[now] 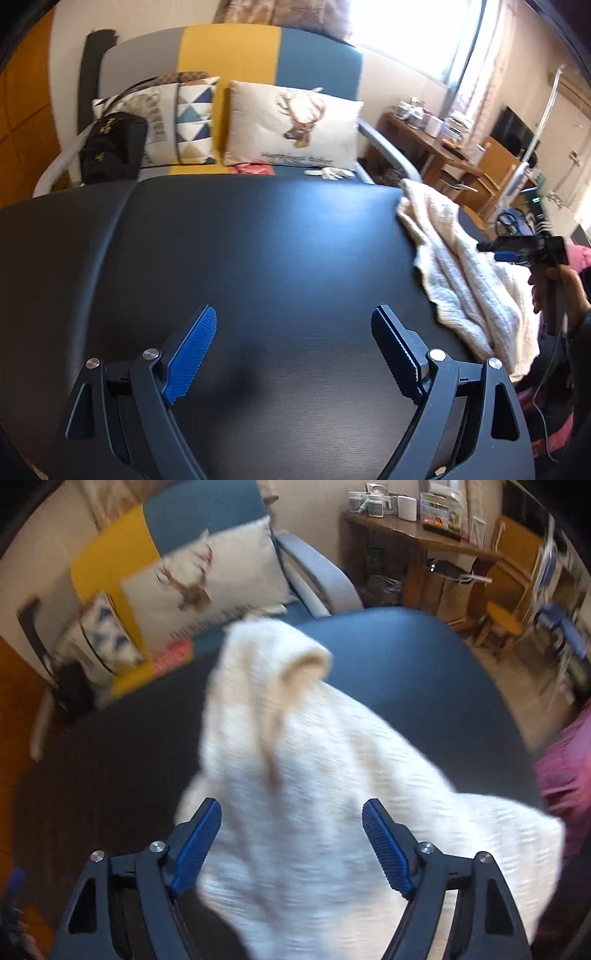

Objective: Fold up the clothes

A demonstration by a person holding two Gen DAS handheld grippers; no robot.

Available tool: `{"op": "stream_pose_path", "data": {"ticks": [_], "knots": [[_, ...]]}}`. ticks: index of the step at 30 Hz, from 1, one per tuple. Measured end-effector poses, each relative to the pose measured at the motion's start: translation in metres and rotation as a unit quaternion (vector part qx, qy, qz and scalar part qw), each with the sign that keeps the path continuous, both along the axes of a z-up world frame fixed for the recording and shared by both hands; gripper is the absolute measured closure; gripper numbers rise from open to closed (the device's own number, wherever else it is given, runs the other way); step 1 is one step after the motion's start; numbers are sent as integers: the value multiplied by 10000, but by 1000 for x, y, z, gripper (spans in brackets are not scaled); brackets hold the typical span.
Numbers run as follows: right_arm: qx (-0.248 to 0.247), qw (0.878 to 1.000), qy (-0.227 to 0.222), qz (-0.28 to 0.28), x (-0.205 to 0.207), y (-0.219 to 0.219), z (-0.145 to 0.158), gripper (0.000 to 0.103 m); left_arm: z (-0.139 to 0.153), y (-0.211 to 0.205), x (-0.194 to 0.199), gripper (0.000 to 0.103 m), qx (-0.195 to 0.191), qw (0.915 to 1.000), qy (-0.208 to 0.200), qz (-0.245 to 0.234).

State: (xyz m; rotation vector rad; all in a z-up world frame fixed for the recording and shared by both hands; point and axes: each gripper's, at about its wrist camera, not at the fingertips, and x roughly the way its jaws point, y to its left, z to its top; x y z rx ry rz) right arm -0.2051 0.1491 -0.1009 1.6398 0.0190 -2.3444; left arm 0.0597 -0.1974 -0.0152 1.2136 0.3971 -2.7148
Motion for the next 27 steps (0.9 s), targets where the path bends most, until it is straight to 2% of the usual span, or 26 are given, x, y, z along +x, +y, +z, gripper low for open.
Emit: {"op": "stream_pose_path", "data": {"ticks": [1,2,3,4,5,8,9,12,15,17,21,22,25,27], "knots": [[133,9996,-245,-9,-1,5,-10,36,0,4,0,14,6,10000,23,-59],[294,9984,-478,1,-1,8,-19,63,0,8,-1,14,30,9999,24,-116],[442,9972,-608,19,1,9,-26,80,0,12,-1,14,50,9998,24,-171],[489,9968,-632,63,4,8,-30,89,-1,15,-1,14,46,9997,17,-219],[533,9966,-622,103,8,7,-32,92,-2,18,-1,14,39,9996,9,-266],[623,9969,-453,145,18,0,-31,94,-6,25,0,14,82,9992,-45,-377],[483,9980,-386,157,20,-2,-25,95,-9,26,1,14,135,9990,-63,-414],[-514,9985,-12,185,26,-2,14,95,-16,34,-6,14,284,9982,-154,-506],[-798,9957,387,266,37,1,49,97,-13,53,-32,14,333,9957,-158,-852],[-719,9955,553,279,46,7,62,99,-9,76,-61,14,538,9896,-91,-1333],[-451,9962,733,123,67,31,66,99,-4,124,-124,14,538,9769,-207,-2059],[-467,9964,705,68,72,37,64,95,-9,134,-145,14,540,9746,-372,-2141],[-1049,9940,308,14,90,55,46,80,-24,141,-185,14,668,9729,-798,-2065],[-1039,9937,408,59,109,62,38,80,-32,143,-206,14,825,9703,-986,-2048]]}}
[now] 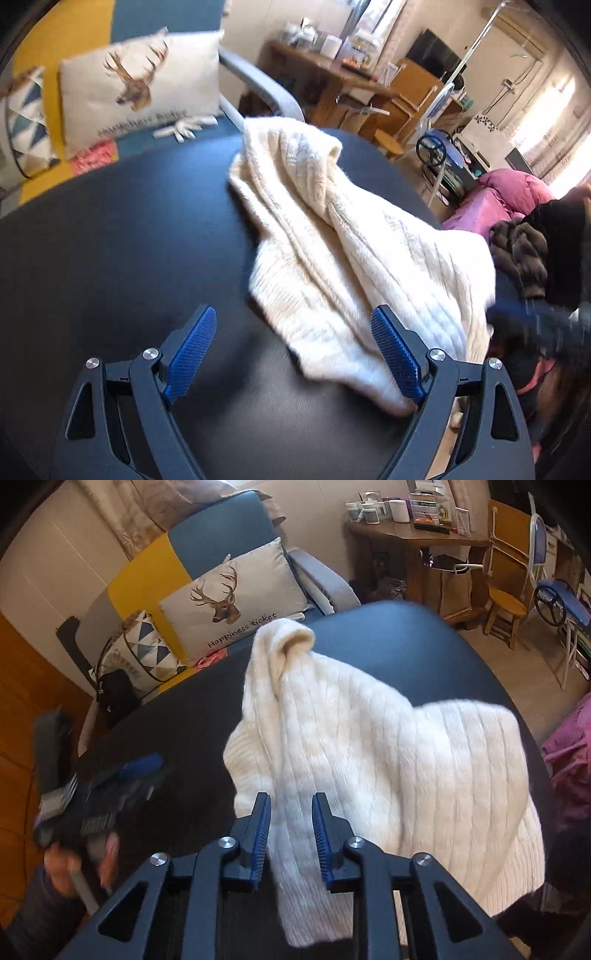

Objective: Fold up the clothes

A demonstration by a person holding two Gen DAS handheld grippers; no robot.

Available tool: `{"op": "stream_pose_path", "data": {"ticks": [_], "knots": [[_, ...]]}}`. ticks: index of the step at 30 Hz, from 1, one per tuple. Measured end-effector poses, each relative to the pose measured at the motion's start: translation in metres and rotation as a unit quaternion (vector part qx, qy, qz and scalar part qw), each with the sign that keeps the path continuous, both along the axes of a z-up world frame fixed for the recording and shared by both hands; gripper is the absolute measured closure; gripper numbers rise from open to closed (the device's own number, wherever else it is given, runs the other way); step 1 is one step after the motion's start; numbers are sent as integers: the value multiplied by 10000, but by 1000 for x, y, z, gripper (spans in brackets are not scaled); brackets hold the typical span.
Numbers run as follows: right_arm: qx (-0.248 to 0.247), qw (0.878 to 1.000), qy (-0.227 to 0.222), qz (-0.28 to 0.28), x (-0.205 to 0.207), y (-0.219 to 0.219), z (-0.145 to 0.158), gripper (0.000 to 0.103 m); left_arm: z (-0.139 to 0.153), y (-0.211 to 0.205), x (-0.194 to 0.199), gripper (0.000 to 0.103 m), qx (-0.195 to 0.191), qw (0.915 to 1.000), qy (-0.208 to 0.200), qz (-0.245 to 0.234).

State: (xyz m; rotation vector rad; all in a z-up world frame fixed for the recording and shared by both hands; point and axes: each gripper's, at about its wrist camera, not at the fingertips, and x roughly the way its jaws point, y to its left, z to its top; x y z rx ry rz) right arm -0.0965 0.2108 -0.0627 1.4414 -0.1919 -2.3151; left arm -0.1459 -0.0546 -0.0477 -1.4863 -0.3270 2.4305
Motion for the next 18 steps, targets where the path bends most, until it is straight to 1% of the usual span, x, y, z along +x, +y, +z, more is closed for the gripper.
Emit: {"op": "stream_pose_path", "data": {"ticks": [2,4,6,8,10,12,14,16,18], "knots": [[344,9992,185,41,16,-3,-13,79,-6,-2,-16,16,223,9996,-172,32],[438,9990,101,-20,24,-5,-32,79,-8,-3,-26,18,268,9993,-270,33],[493,9987,10,-99,32,-5,-51,79,-9,-4,-34,21,518,9978,-412,-11],[299,9991,-102,-292,35,2,-65,79,-8,-6,-43,21,720,9961,-504,41],[-122,9983,-128,-562,38,16,-71,79,-7,-6,-53,21,800,9954,-523,113],[-398,9963,-149,-741,40,24,-72,79,-12,-7,-68,21,890,9938,-637,214],[-480,9952,-133,-840,40,28,-71,79,-17,-6,-79,21,948,9921,-772,291],[-441,9955,-115,-825,41,26,-70,79,-22,-4,-87,21,951,9908,-905,329],[-387,9959,-88,-814,41,22,-70,78,-26,-2,-94,21,951,9901,-956,377]]}}
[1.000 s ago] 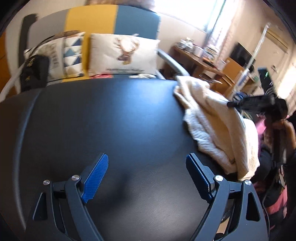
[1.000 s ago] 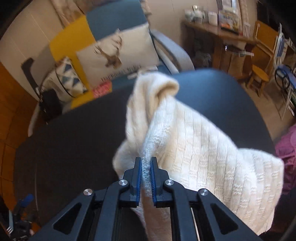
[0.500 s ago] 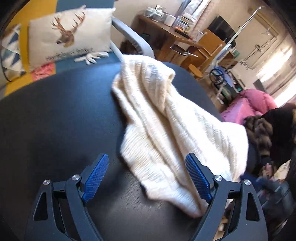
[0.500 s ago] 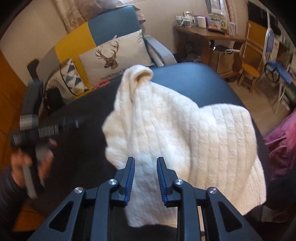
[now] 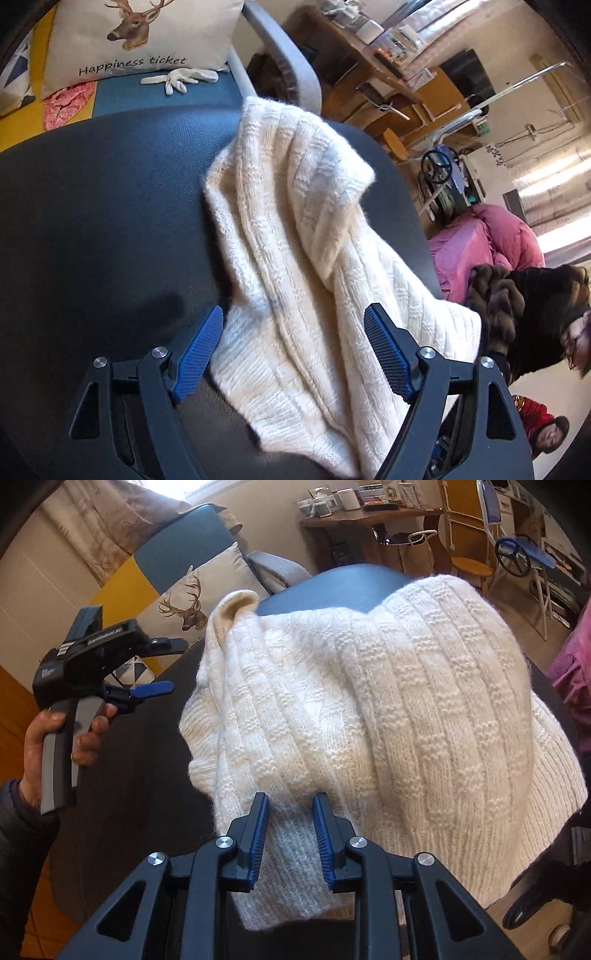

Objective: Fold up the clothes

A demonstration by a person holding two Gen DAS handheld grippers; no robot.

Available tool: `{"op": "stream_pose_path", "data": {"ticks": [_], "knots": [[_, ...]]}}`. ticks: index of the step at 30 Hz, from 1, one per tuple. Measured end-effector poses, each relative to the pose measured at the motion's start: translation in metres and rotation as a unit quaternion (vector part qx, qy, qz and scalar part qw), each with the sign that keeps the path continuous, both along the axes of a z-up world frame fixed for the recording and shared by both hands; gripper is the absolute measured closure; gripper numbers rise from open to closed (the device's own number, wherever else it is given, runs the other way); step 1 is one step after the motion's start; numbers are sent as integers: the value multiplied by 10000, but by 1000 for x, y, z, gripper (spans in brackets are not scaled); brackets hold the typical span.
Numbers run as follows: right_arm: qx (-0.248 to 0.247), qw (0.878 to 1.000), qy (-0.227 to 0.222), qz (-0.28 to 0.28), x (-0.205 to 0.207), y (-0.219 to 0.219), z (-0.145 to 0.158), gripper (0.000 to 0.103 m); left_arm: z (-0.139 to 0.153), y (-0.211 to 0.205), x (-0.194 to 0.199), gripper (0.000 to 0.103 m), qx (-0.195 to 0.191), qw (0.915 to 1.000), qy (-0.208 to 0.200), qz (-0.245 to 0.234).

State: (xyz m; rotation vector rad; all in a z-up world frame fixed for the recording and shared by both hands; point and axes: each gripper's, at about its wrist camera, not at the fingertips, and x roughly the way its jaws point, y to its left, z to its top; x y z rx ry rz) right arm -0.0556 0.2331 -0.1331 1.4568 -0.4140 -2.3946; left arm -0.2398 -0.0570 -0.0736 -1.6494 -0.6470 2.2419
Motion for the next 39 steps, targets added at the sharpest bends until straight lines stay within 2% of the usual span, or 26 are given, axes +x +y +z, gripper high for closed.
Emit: {"op": "stream_pose_path", "data": {"ticks": [3,4,5,7,8,9,12,15,24,26,27,30,35,39], "knots": [[35,10000,13,-27,0,-3,-2,77,5,4,-3,24,277,9996,58,-28],[49,10000,27,-29,0,-3,-3,77,8,7,-3,28,354,9993,122,-77],[62,10000,41,-31,1,-3,-4,77,8,11,-5,36,369,9991,107,-152],[64,10000,54,-36,-1,-3,-7,77,3,22,-7,45,237,9992,-1,-308],[55,10000,60,-40,-2,-2,-7,77,-2,23,-8,61,154,9994,-76,-289],[43,10000,63,-44,-2,-2,-8,77,-7,25,-10,68,71,9995,-151,-270],[13,10000,66,-39,-2,-1,-9,77,-22,22,-14,69,42,9990,-435,-78],[23,10000,66,-10,-1,0,-9,77,-25,12,-15,69,119,9983,-559,114],[130,9999,109,18,-3,-5,-12,76,-26,9,-26,69,-332,9980,-530,85],[179,9997,140,24,-2,-6,-11,76,-29,13,-27,79,-573,9970,-523,27],[214,9996,165,36,-2,-7,-12,76,-31,15,-27,79,-675,9964,-512,9],[278,9993,255,68,-1,-9,-12,75,-35,11,-23,80,-614,9974,-357,147],[239,9986,467,17,4,-9,-17,74,-39,1,-15,81,-561,9976,-358,203],[730,9938,843,19,12,-24,-17,73,-36,-4,-9,90,-509,9979,-347,216]]}}
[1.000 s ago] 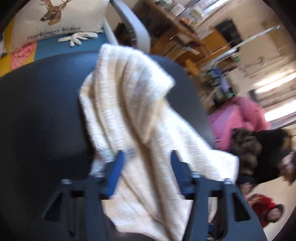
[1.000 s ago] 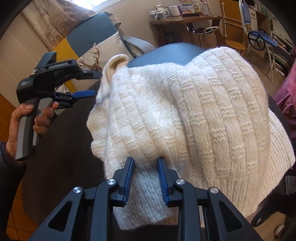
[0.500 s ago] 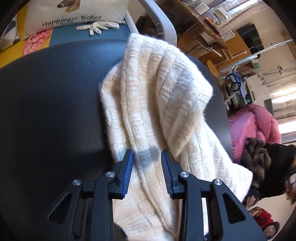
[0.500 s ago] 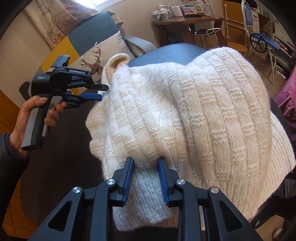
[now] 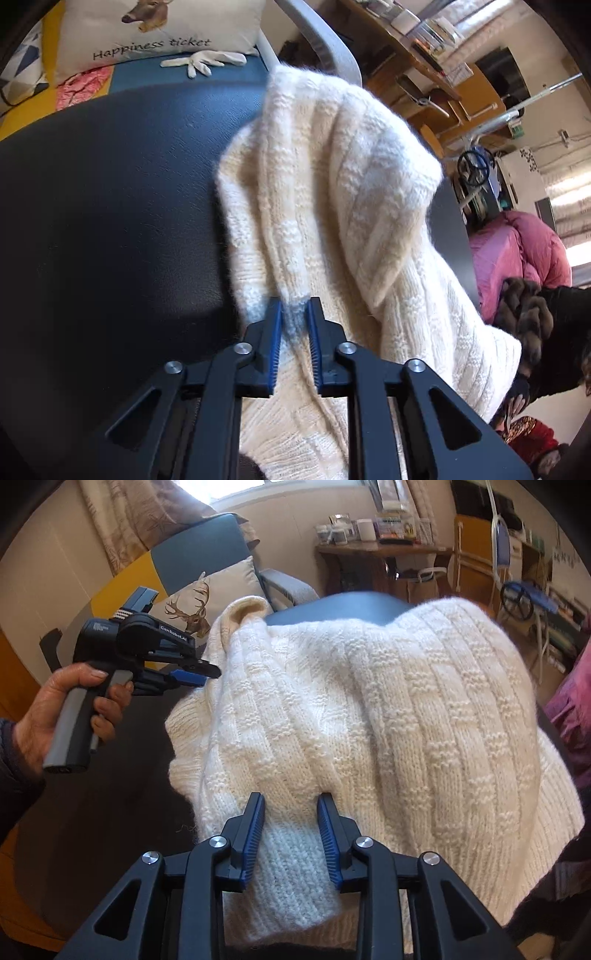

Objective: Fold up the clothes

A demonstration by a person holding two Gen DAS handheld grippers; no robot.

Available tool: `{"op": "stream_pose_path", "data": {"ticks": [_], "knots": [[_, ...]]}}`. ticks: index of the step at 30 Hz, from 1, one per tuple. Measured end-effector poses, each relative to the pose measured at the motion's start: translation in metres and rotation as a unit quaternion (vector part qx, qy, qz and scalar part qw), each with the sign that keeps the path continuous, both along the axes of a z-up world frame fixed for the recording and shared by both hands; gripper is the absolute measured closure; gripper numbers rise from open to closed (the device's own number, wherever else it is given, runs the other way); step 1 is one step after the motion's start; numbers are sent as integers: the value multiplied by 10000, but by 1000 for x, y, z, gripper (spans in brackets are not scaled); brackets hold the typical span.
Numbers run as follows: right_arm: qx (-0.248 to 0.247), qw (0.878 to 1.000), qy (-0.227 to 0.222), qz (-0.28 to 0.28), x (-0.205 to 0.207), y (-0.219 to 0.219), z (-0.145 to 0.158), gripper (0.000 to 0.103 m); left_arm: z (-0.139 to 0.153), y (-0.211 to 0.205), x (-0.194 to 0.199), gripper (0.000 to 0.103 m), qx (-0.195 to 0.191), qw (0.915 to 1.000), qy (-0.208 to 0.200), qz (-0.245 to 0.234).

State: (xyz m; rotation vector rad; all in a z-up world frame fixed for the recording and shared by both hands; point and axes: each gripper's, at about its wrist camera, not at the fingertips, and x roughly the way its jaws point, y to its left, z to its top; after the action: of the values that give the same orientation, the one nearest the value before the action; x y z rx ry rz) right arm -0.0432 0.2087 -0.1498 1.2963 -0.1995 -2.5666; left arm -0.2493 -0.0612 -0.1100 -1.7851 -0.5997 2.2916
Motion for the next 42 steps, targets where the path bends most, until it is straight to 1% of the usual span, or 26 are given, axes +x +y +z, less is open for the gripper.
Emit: {"op": "stream_pose_path", "data": {"ticks": [2,3,6,9,12,15,17,19,21,22,24,25,27,30,33,36,39,40,42], "knots": [[206,9997,77,-42,2,-8,0,72,3,3,1,95,-104,9998,77,-129],[227,9997,41,-68,2,-9,0,71,6,6,0,96,-139,9996,132,-208],[225,9996,-133,-141,-3,-10,2,70,13,10,-1,98,-13,9993,284,-262],[354,9990,-244,-136,-6,-13,5,70,15,9,-2,99,39,9992,335,-216],[524,9985,-171,-75,-3,-18,8,71,29,-12,24,101,-10,9973,672,-284],[475,9988,-62,-112,1,-16,13,75,53,-19,35,101,234,9935,1103,-147],[353,9992,32,-156,3,-12,19,78,72,-26,39,101,549,9884,1419,31],[188,9995,173,-194,6,-7,29,79,95,-30,38,101,842,9806,1757,198],[58,9989,385,-249,10,-3,43,79,124,-39,41,101,1086,9702,2145,309],[-4,9985,478,-273,12,-1,50,79,136,-44,43,101,1136,9658,2304,339],[-146,9979,553,-318,14,3,60,79,168,-53,44,101,1287,9545,2668,353],[-223,9975,572,-340,15,4,65,79,184,-65,56,101,1270,9488,2873,342],[-371,9969,590,-377,17,6,71,79,205,-85,80,101,1239,9409,3137,298],[-496,9960,601,-428,22,8,75,79,220,-115,121,101,1167,9329,3392,308],[-514,9962,564,-429,27,4,74,79,210,-141,167,101,890,9387,3321,257],[-456,9970,513,-350,29,-4,72,79,180,-163,207,101,582,9523,2977,334],[-439,9979,425,-231,32,-15,71,79,143,-188,246,101,520,9618,2621,591],[-417,9982,402,-161,32,-19,72,79,130,-197,260,101,593,9631,2522,727],[-332,9988,349,38,31,-28,75,79,114,-203,284,101,654,9649,2398,843]]}}
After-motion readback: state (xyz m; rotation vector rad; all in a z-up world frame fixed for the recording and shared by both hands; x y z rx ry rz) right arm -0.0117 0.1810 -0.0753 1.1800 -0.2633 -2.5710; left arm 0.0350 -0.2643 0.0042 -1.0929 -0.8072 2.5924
